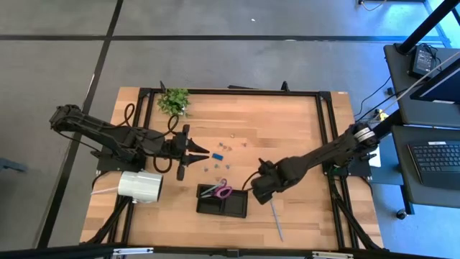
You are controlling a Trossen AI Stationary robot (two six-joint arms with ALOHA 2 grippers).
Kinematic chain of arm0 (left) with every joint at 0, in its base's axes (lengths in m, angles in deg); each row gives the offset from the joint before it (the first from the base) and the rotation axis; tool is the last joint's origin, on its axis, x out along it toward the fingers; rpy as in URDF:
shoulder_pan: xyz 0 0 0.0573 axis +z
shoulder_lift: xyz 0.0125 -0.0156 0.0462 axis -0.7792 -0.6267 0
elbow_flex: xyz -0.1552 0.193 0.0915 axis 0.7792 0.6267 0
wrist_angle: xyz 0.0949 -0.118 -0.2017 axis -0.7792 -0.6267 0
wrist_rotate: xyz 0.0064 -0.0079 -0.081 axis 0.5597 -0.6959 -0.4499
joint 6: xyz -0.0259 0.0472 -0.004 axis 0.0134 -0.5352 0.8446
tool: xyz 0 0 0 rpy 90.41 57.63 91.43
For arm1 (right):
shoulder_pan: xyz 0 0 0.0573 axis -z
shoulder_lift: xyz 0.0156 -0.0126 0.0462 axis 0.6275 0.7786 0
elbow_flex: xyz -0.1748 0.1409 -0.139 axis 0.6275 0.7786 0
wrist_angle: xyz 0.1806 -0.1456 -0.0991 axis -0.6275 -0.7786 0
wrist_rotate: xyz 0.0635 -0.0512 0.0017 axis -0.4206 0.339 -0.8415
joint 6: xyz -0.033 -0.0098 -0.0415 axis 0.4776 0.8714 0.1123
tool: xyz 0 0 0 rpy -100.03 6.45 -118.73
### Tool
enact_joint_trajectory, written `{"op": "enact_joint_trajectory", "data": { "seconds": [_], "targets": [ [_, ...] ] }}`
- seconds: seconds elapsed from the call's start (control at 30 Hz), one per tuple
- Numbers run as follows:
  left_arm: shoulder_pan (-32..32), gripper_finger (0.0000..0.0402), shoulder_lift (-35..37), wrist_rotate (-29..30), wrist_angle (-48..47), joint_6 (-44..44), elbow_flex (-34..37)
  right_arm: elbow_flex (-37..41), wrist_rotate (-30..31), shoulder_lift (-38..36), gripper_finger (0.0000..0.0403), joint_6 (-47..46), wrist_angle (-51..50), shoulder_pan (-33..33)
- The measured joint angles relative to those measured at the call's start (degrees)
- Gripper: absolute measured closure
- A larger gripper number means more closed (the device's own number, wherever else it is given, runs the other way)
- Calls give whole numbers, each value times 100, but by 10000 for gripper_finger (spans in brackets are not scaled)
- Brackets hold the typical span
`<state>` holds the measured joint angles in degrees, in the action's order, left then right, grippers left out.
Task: Pick and place office supplies into organizer
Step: Put the light blue pencil into the desk organizer
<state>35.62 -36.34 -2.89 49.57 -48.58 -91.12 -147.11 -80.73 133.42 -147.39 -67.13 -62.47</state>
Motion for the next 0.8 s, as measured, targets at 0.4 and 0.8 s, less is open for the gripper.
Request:
{"op": "enact_joint_trajectory", "data": {
  "seconds": [0.4,0.8],
  "targets": [
    [0,329,0,0,1,57,0,131,-110,656,82,-123,179,-10],
    [0,329,0,-2,-37,155,0,1139,-276,624,131,-451,1860,-161]
  ]
}}
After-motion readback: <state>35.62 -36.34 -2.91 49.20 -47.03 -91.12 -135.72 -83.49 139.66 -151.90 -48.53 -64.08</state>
